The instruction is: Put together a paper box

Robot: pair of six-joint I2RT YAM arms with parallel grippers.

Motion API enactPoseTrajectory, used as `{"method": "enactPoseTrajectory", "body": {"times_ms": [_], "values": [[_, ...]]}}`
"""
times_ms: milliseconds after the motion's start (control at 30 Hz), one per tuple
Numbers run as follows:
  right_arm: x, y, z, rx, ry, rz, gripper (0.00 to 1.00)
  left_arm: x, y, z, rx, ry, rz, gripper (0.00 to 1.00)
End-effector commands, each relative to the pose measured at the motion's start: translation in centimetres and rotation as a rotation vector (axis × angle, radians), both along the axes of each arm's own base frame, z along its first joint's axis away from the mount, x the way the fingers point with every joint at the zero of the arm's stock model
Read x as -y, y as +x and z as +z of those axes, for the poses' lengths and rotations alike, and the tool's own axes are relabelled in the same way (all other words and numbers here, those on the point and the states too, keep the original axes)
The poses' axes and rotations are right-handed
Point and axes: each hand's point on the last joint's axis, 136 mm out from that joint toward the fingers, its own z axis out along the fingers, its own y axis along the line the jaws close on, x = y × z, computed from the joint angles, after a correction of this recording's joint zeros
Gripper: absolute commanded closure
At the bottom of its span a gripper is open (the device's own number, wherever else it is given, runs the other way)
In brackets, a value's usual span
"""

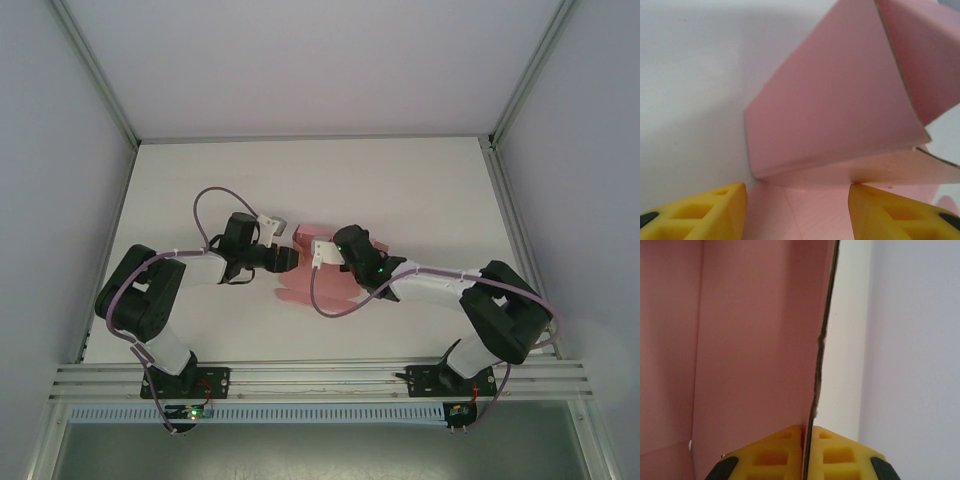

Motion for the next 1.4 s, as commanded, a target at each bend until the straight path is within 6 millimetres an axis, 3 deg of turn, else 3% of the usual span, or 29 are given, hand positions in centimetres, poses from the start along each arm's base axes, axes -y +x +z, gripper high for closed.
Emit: {"method": "enactPoseTrajectory", "body": {"times_ms": [0,367,733,833,933,1000,1067,1200,1267,1367], "values": [[1.7,-1.3,-2.5,-0.003,-0.165,0.012,1.00,1.2,0.4,2.6,0.114,-0.050,-0.063,0.45],[2.1,-2.0,-4.2,-0.014,-0.259,-0.008,1.00,2.5,2.5,3.9,0.236,-0.029,-0.052,0.54],[2.5,-3.4,-6.6,-0.149,-0.280,0.007,1.00,2.7,5.9,3.7,0.393,0.058,0.168,0.56],[2.6,-3.6,-7.1,-0.191,-0.282,-0.001,1.00,2.6,6.7,3.8,0.424,0.055,0.209,0.63],[2.7,-3.5,-7.2,-0.209,-0.261,-0.010,1.00,3.2,6.9,3.4,0.417,0.055,0.189,0.79],[2.6,-3.2,-6.7,-0.212,-0.224,-0.030,1.00,3.4,6.7,3.2,0.413,0.067,0.173,0.92],[2.5,-2.8,-5.4,-0.203,-0.154,-0.057,1.00,3.3,6.5,3.0,0.427,0.091,0.166,0.99],[0.9,-2.4,-1.4,-0.159,0.013,-0.039,0.80,3.1,6.0,2.8,0.430,0.128,0.141,1.00],[0.0,-2.3,1.0,-0.130,0.094,-0.008,0.64,3.4,5.8,2.7,0.426,0.136,0.114,1.00],[-0.8,-2.1,3.7,-0.109,0.187,0.031,0.63,3.7,5.4,2.4,0.416,0.143,0.079,1.00]]}}
